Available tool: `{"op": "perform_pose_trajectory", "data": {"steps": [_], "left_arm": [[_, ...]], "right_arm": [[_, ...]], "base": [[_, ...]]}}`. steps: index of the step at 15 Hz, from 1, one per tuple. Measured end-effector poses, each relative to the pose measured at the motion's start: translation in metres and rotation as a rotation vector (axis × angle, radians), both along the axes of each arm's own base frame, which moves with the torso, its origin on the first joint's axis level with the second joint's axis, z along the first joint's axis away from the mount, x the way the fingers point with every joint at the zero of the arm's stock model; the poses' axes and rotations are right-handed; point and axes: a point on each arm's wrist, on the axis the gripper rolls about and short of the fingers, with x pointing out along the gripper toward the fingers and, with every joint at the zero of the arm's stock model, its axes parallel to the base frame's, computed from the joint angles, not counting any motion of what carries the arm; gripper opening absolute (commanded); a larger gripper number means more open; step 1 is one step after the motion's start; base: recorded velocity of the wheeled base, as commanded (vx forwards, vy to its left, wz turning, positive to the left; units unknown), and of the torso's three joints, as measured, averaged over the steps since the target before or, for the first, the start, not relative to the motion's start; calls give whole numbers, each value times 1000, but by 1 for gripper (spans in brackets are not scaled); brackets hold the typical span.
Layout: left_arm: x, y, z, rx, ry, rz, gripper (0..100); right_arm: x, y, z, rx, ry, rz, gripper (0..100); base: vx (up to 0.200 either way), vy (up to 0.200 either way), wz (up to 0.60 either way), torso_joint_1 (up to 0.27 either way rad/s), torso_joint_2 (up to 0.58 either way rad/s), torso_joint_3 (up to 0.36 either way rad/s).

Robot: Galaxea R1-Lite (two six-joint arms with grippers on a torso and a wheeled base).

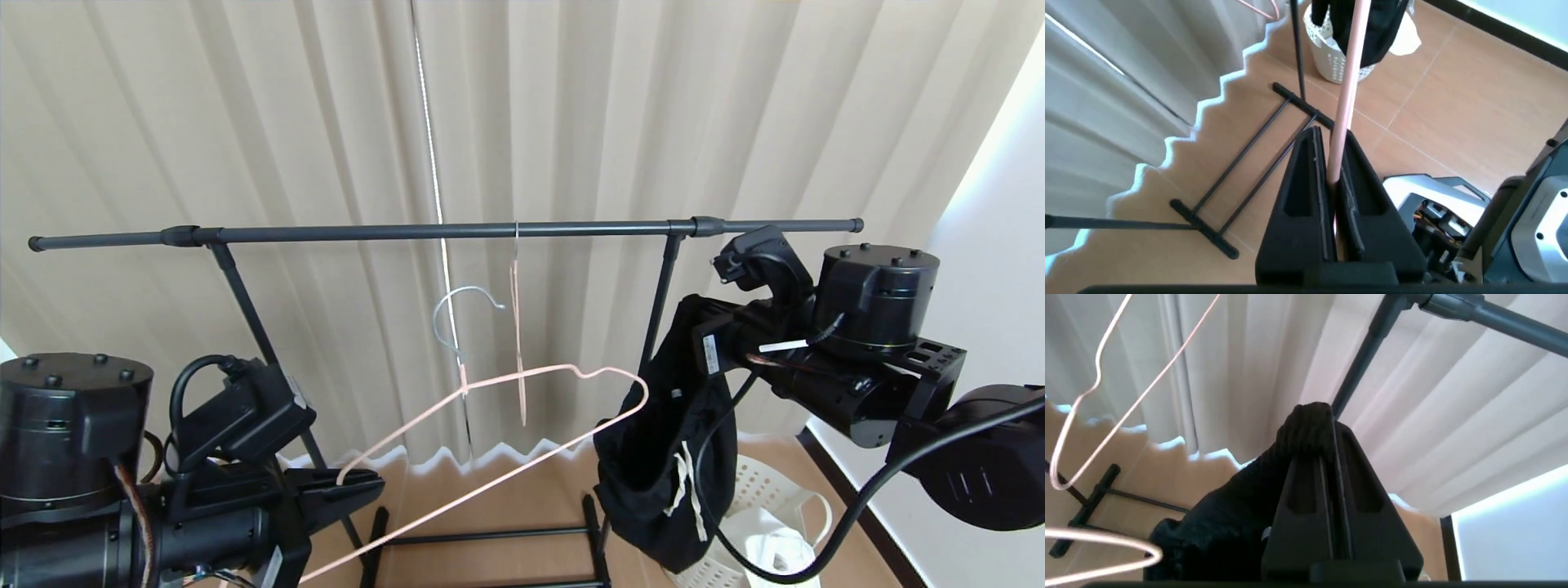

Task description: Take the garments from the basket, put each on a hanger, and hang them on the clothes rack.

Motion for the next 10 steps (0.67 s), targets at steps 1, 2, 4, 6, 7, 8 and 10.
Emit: {"op": "perform_pose_trajectory", "data": {"steps": [1, 2, 4, 6, 7, 8, 10], "left_arm": [[2, -4, -1, 3, 5, -13, 0], [6, -8, -2, 8, 13, -24, 0], [14, -16, -1, 8, 19, -37, 0], [21, -21, 1, 1, 27, -24, 0], [24, -24, 1, -15, 40, -12, 0], [27, -28, 2, -33, 44, 1, 0], [33, -36, 2, -51, 31, 26, 0]], "right_arm": [[0, 0, -1, -2, 3, 0, 0], [1, 1, -2, -4, 6, 0, 0], [0, 2, -4, -8, 10, -1, 0], [-1, 4, -4, -10, 13, 4, 0], [-2, 5, -5, -11, 15, 7, 0], [-2, 6, -5, -12, 17, 12, 0], [-3, 8, -6, -13, 19, 16, 0]], "base": [[0, 0, 0, 0, 0, 0], [0, 0, 0, 0, 0, 0], [0, 0, 0, 0, 0, 0], [0, 0, 0, 0, 0, 0], [0, 0, 0, 0, 0, 0], [0, 0, 0, 0, 0, 0], [0, 0, 0, 0, 0, 0]]}}
